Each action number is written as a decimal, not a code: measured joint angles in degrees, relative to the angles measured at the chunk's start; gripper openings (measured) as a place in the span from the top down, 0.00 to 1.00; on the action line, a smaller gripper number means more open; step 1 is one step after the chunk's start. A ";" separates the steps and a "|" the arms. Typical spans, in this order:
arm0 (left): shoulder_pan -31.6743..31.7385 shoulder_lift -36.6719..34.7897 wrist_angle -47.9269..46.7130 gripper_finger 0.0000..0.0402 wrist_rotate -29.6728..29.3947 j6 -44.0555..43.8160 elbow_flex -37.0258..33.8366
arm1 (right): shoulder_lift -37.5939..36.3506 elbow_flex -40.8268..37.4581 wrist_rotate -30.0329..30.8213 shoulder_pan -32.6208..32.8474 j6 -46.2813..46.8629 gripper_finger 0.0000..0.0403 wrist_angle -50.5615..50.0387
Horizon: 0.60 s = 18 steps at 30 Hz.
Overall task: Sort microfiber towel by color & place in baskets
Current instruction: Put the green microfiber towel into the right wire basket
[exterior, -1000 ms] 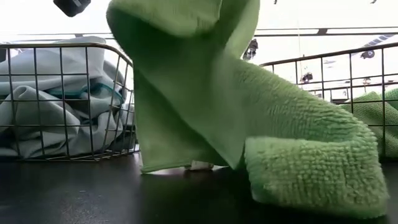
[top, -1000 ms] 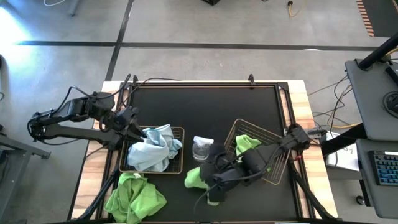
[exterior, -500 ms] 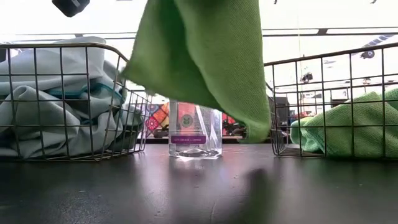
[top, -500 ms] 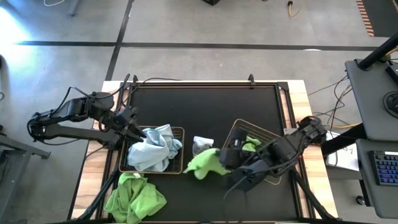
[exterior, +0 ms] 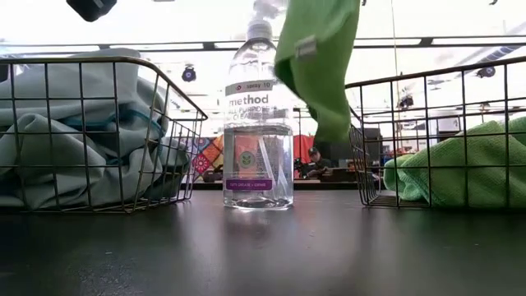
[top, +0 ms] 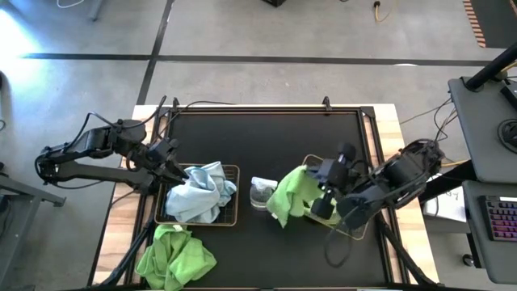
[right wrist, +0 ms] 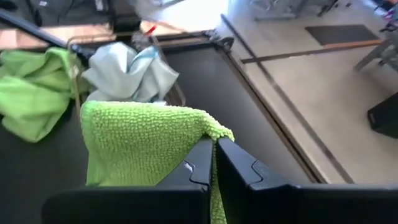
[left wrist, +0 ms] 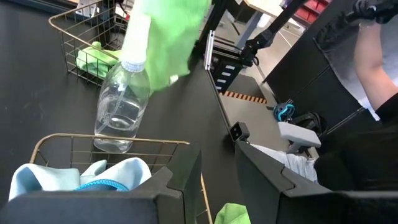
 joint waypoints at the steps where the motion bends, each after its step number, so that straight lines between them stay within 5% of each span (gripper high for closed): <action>1: -0.01 0.00 -0.02 0.79 0.00 0.00 0.00 | -0.56 0.00 0.85 0.07 -0.09 0.98 -0.04; 18: -0.01 -1.03 -0.22 0.79 0.00 0.00 0.00 | -7.73 -0.49 2.84 0.25 0.16 0.98 -0.06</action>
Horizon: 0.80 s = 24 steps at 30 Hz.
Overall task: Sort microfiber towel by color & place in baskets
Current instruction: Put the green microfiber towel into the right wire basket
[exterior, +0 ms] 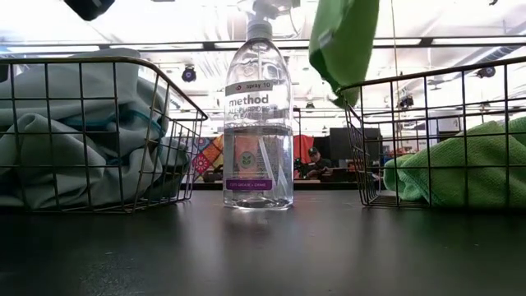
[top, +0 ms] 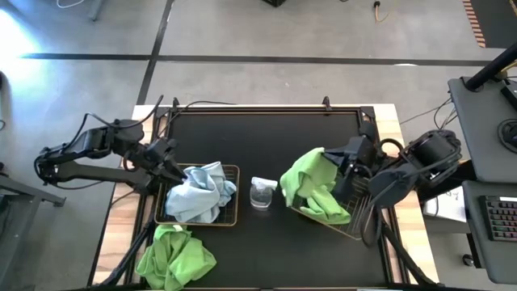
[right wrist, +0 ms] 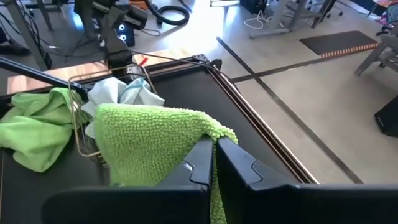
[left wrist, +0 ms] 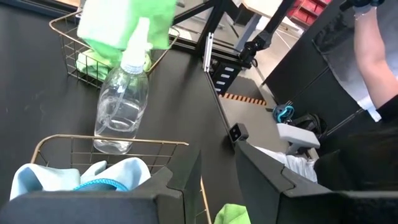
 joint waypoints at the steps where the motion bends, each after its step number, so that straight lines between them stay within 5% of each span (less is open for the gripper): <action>1: 0.00 -0.16 -0.02 0.79 0.00 0.00 0.00 | -0.31 -0.46 0.00 0.00 -0.01 0.98 0.04; 9: 0.00 -1.64 -1.43 0.79 -0.02 -0.49 0.00 | -5.42 -11.91 -0.49 0.02 1.62 0.98 0.05; 24: 0.01 -3.54 -1.66 0.79 -0.08 -1.53 0.00 | -20.02 -40.51 -1.72 4.90 24.49 0.98 0.65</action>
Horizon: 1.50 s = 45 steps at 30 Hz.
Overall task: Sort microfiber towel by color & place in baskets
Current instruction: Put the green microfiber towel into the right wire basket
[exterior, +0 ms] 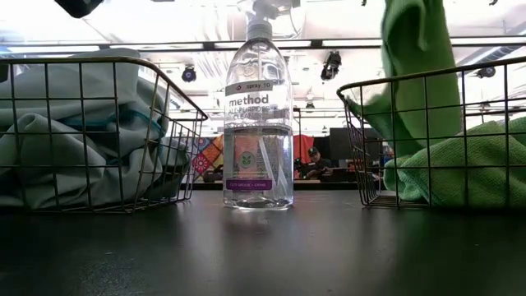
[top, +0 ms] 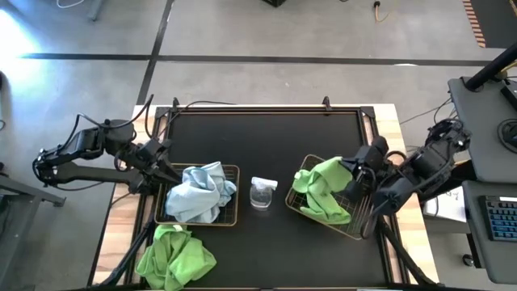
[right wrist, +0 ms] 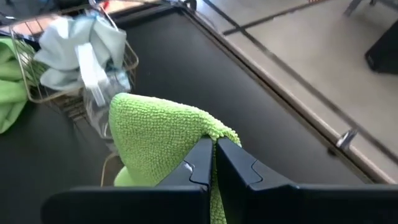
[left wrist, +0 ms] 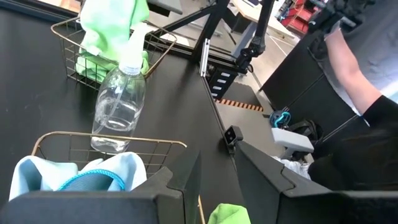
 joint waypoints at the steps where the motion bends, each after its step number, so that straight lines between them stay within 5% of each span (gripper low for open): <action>1: -0.01 0.01 0.00 0.79 -0.01 0.01 -0.01 | -0.45 -1.74 -0.58 0.56 1.51 0.98 0.05; 19: -0.01 0.07 0.09 0.79 -0.53 -0.46 -0.02 | -2.21 -20.82 -12.93 7.38 25.63 0.98 2.06; 45: -0.01 0.68 1.56 0.79 -0.60 -1.25 -0.02 | -2.16 -26.89 -14.58 7.34 31.27 0.98 6.16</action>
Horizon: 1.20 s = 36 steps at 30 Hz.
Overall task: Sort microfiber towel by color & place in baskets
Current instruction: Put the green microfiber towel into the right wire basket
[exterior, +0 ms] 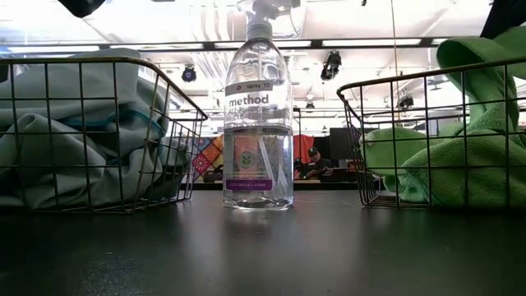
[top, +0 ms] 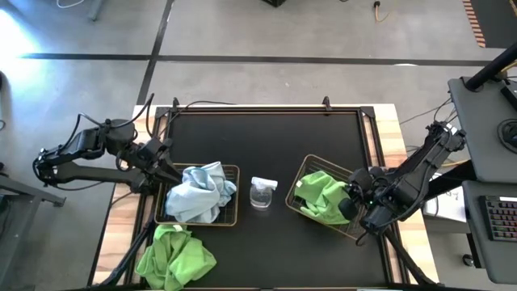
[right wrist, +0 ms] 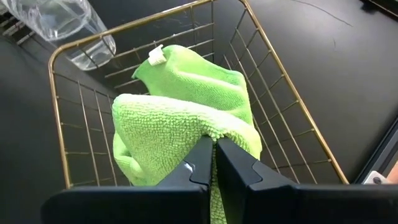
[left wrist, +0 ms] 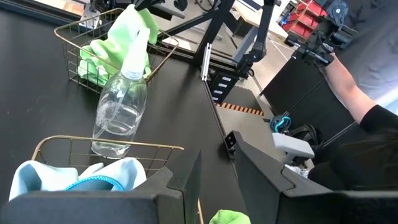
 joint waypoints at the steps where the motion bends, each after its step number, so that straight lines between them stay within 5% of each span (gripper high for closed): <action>1: 0.00 -0.01 0.00 0.79 0.00 0.01 0.00 | 0.00 0.00 0.11 0.00 0.68 0.98 0.00; 26: 0.01 -0.01 0.00 0.79 0.03 -0.02 0.00 | 0.01 0.02 2.35 0.00 1.96 0.62 5.54; 29: 0.01 -0.01 0.00 0.79 0.07 -0.02 0.00 | 0.55 0.02 6.53 -0.02 -3.19 0.62 14.84; 36: 0.00 -0.01 0.00 0.79 0.13 -0.01 0.00 | 3.74 0.02 8.35 -0.28 -32.84 0.67 43.88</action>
